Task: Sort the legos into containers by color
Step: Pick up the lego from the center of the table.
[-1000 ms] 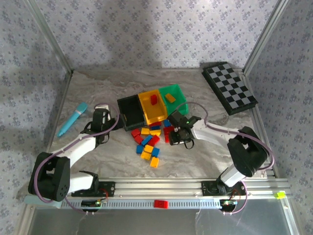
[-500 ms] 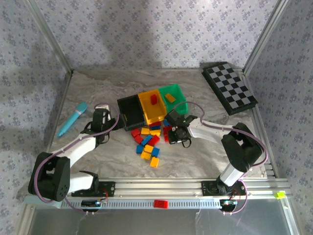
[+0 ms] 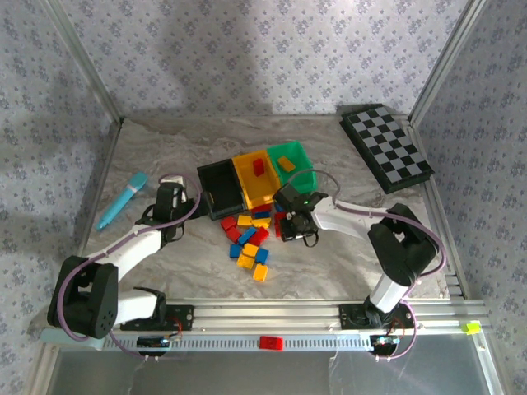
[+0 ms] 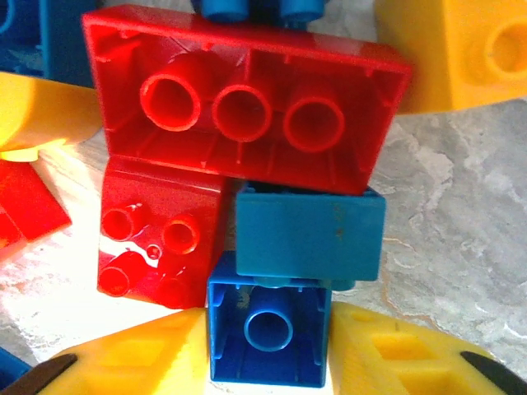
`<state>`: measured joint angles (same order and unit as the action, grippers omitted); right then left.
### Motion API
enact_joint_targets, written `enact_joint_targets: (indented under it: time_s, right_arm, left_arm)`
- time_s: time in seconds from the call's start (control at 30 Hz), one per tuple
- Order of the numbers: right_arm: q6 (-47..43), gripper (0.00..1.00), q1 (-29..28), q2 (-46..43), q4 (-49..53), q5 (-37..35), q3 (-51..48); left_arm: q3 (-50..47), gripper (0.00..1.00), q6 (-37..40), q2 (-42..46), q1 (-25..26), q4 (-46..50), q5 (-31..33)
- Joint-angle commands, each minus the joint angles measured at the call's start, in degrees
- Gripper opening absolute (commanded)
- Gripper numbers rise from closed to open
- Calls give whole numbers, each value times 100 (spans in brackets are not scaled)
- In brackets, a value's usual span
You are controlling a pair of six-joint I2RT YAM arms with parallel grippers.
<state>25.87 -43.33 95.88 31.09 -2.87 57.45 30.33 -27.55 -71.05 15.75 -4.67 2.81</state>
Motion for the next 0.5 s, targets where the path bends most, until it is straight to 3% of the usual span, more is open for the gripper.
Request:
enact_joint_targets:
  time_s: [0.0, 0.47]
  right_arm:
    - [-47, 38, -26, 79, 174, -176, 90]
    - [-197, 35, -453, -570, 598, -504, 1324]
  left_arm:
    - [197, 100, -31, 16, -41, -23, -15]
    - [184, 100, -55, 12, -37, -32, 44]
